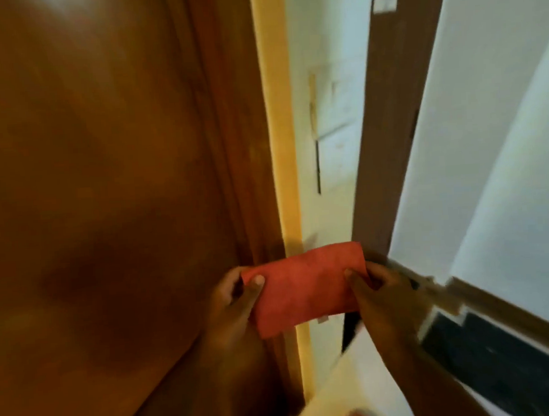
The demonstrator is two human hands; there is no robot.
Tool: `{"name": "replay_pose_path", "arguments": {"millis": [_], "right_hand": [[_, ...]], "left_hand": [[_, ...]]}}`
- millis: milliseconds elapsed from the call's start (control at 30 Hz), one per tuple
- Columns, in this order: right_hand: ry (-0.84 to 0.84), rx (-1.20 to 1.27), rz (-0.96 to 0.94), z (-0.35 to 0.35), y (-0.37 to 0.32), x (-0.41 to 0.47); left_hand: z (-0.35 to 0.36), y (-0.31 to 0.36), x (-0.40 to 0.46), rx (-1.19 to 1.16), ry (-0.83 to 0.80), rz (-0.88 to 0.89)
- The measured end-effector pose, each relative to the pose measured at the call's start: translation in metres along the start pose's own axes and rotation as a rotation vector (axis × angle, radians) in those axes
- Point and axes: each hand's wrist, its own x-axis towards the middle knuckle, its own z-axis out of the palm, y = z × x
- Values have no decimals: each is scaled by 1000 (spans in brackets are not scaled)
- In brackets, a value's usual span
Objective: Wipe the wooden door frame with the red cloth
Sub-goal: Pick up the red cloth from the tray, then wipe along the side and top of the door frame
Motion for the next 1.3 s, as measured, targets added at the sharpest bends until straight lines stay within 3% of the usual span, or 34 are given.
{"name": "replay_pose_path", "arguments": {"millis": [133, 333, 467, 567, 667, 733, 833, 967, 1167, 1233, 1300], "right_hand": [[87, 166, -47, 58, -70, 12], [337, 329, 43, 123, -128, 12], [104, 197, -145, 163, -135, -19], [127, 79, -231, 175, -145, -19], [227, -33, -402, 172, -168, -3], [286, -102, -550, 164, -186, 24], [315, -203, -708, 155, -216, 62], [358, -284, -852, 158, -202, 82], [172, -511, -872, 166, -74, 41], [169, -449, -834, 168, -85, 43], [187, -317, -828, 159, -138, 59]], "left_hand": [[-50, 50, 24, 114, 134, 192], [-80, 72, 50, 292, 130, 286], [-90, 83, 56, 561, 66, 420], [-96, 123, 61, 860, 94, 684], [-103, 188, 78, 1139, 325, 1063], [-109, 232, 96, 1372, 528, 1051], [-123, 272, 117, 1506, 705, 919], [-125, 273, 126, 1640, 779, 901], [-123, 269, 132, 1684, 851, 904], [-124, 267, 134, 1702, 873, 919], [-124, 267, 135, 1721, 894, 923]]}}
